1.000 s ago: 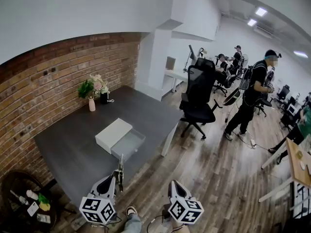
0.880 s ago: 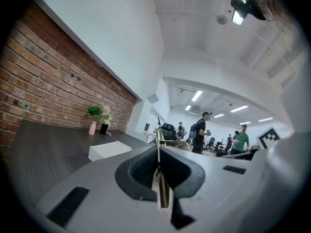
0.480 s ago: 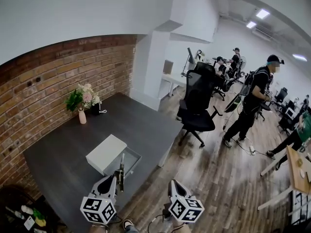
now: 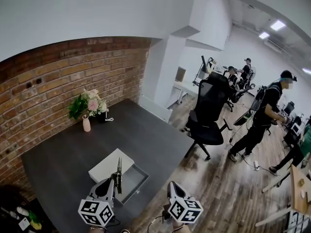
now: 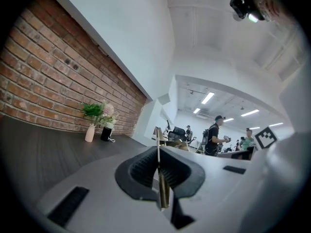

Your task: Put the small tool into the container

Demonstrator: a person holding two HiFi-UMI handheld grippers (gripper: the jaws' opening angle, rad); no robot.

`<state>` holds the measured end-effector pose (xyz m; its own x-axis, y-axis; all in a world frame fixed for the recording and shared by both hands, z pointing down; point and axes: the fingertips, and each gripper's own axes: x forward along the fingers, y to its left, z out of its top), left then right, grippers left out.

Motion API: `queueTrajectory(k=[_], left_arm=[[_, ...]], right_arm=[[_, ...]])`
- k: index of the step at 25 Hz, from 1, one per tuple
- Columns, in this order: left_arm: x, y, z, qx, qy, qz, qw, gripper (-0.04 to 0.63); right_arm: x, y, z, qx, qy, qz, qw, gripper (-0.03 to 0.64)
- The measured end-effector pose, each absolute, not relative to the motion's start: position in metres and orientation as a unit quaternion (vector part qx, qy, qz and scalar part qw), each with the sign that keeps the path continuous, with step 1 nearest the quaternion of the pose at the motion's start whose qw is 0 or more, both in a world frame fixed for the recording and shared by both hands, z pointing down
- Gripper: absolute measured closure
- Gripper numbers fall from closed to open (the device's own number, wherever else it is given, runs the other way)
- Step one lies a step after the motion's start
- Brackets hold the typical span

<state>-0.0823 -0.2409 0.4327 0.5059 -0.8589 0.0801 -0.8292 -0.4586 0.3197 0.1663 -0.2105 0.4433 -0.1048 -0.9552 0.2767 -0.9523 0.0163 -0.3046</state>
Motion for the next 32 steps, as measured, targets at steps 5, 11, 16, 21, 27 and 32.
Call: queueTrajectory(k=[5,11,16,21,27,32], left_arm=[[-0.105,-0.261,0.444,0.833,-0.519,-0.057,0.182,0.586],[-0.126,-0.261,0.448,0.807,-0.559,-0.057,0.183,0.586],[-0.147,-0.258,0.442,0.767,-0.614,-0.065,0.171,0.586],[-0.156,-0.252,0.432,0.728,-0.663,-0.08,0.157,0.586],[-0.16,-0.236,0.428,0.703,-0.692,-0.073,0.15,0.586],[-0.16,-0.225,0.436,0.697,-0.697,-0.062,0.156,0.586]], right_arm=[[0.147,-0.246,0.447,-0.649,0.73,-0.214,-0.018,0.615],[0.13,-0.279,0.458,-0.614,0.755,-0.229,-0.028,0.615],[0.114,-0.315,0.447,-0.569,0.791,-0.223,-0.021,0.615],[0.107,-0.342,0.44,-0.528,0.821,-0.215,-0.029,0.615],[0.098,-0.352,0.442,-0.498,0.837,-0.223,-0.03,0.615],[0.096,-0.354,0.448,-0.489,0.842,-0.227,-0.036,0.615]])
